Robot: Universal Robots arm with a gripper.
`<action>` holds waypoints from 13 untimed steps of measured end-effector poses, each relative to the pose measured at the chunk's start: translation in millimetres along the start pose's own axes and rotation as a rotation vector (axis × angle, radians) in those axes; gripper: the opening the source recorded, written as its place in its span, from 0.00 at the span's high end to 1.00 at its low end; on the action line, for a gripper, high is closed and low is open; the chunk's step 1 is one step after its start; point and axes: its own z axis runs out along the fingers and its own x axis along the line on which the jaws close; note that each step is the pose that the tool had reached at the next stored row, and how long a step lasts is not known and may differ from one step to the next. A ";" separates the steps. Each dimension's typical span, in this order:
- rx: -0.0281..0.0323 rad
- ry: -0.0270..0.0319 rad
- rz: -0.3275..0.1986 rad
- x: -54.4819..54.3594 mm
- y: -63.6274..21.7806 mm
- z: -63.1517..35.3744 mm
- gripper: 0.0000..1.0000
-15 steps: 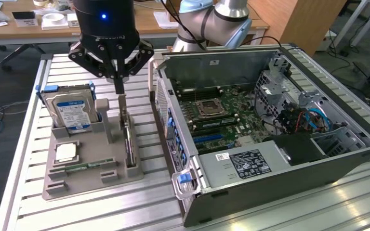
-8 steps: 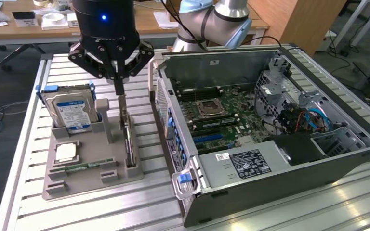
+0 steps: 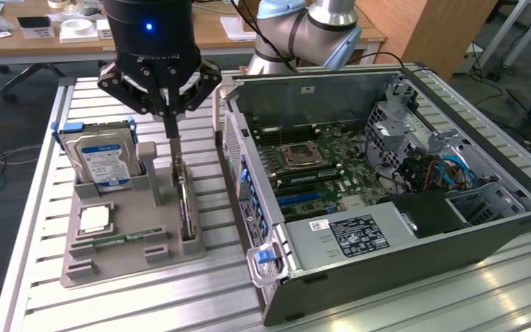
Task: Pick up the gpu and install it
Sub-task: 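Reach for the gpu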
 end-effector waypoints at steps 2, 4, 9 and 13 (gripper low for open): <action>0.0000 0.0000 0.000 -0.1 -0.8 0.0 0.89; 0.0000 0.0000 0.000 -0.1 -2.2 -0.1 0.89; -0.0001 -0.0001 0.000 -0.2 -5.9 -0.2 0.89; -0.0001 0.0000 0.000 -0.2 -6.1 -0.3 0.89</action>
